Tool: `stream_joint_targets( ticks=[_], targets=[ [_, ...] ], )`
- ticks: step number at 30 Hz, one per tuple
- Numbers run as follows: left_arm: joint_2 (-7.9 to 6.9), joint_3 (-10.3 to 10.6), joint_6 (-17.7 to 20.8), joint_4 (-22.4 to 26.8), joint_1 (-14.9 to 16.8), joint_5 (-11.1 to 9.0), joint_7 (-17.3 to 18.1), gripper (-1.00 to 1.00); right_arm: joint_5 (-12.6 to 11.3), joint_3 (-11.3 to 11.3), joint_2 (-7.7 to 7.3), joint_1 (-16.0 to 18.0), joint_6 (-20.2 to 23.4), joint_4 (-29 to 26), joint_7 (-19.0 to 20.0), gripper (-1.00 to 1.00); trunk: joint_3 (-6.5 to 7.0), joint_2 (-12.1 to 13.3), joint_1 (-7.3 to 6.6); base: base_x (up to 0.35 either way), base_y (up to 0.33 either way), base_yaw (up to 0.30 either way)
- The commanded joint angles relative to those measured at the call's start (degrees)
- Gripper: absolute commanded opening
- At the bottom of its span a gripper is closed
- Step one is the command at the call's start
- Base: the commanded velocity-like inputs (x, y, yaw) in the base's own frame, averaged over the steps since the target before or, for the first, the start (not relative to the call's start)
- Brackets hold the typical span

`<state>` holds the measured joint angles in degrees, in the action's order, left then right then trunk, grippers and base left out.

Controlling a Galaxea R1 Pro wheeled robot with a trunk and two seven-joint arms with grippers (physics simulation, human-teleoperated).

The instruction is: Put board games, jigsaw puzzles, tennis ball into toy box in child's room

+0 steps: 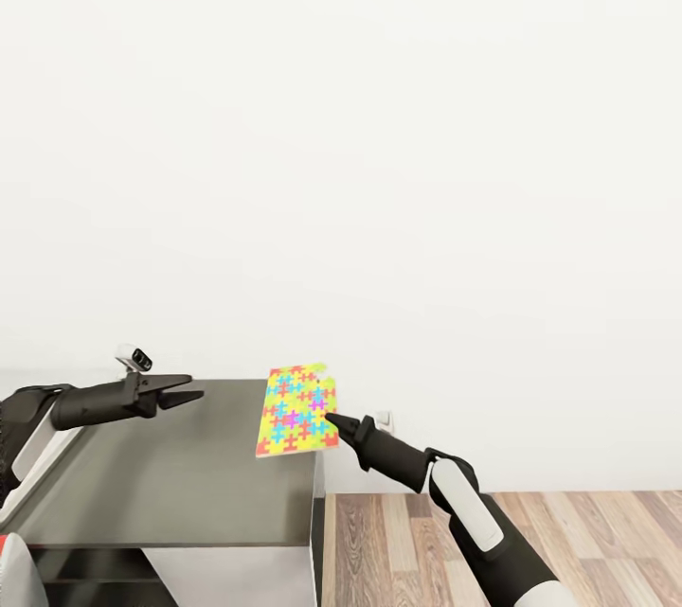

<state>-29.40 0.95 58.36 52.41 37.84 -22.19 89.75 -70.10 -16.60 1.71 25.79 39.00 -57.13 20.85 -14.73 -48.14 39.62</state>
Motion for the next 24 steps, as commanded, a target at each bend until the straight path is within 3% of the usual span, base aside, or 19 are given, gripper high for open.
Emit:
stream_joint_targets(
  ticks=[1,17,24],
  targets=[
    [0.02,0.1,0.6,0.0,0.0,0.0,0.3,1.00,-0.1,0.0,-0.04,0.0,0.1,0.2,0.1,-1.00,0.11,0.4,-0.22,0.000,0.000,0.000],
    [-0.57,-0.4,0.5,-0.1,0.0,0.0,0.3,1.00,0.0,0.9,-0.07,0.1,-0.4,-1.4,-2.7,-1.00,2.98,6.8,-3.73,0.000,0.000,0.000],
    [-0.63,-0.5,0.4,-0.2,0.0,0.0,0.3,1.00,-0.2,1.4,-0.26,0.1,-0.2,-1.3,-1.9,-1.00,4.24,9.6,-5.27,0.000,0.000,0.000]
  ],
)
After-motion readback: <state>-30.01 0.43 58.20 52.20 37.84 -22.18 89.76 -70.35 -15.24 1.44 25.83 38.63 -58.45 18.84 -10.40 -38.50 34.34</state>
